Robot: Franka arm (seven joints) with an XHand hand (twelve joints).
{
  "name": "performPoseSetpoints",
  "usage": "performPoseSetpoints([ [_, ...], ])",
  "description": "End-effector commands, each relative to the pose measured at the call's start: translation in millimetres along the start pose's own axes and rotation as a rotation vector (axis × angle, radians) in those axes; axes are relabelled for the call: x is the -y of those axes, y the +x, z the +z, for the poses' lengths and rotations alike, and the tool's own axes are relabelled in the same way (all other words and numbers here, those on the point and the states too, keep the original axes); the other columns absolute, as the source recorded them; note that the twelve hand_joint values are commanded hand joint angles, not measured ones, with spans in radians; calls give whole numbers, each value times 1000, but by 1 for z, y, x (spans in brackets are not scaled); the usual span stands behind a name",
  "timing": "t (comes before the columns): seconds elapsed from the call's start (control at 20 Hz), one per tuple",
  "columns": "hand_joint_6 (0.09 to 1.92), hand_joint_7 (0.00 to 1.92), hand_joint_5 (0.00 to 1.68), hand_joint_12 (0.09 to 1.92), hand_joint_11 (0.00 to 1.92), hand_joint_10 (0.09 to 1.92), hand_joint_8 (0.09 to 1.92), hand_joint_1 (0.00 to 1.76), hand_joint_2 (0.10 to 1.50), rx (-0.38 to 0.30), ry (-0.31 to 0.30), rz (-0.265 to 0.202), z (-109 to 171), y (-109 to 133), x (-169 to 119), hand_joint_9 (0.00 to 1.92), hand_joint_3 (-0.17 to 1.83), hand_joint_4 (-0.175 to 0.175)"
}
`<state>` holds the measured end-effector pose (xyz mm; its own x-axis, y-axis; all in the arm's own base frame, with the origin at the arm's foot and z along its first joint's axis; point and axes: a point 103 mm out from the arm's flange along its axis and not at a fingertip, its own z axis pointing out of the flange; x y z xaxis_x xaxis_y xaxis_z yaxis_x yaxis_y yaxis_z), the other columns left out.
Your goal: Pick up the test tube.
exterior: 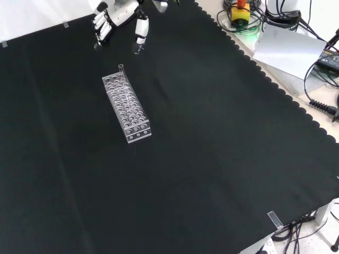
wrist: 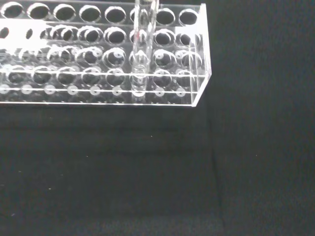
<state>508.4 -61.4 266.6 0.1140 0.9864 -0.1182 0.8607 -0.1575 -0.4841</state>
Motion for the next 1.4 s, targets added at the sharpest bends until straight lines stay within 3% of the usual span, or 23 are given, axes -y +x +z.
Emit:
performPoseSetpoints([
  [0.05,87,427,322,1365,0,915,833,598,894,-11,54,14,18,-6,-20,190,198,-82],
  [0.95,87,628,437,1455,0,860,798,683,858,-22,105,6,59,10,-43,394,262,-82],
  [1.4,128,814,545,1544,20,778,770,876,712,-38,54,-2,65,14,-57,593,471,-74],
])
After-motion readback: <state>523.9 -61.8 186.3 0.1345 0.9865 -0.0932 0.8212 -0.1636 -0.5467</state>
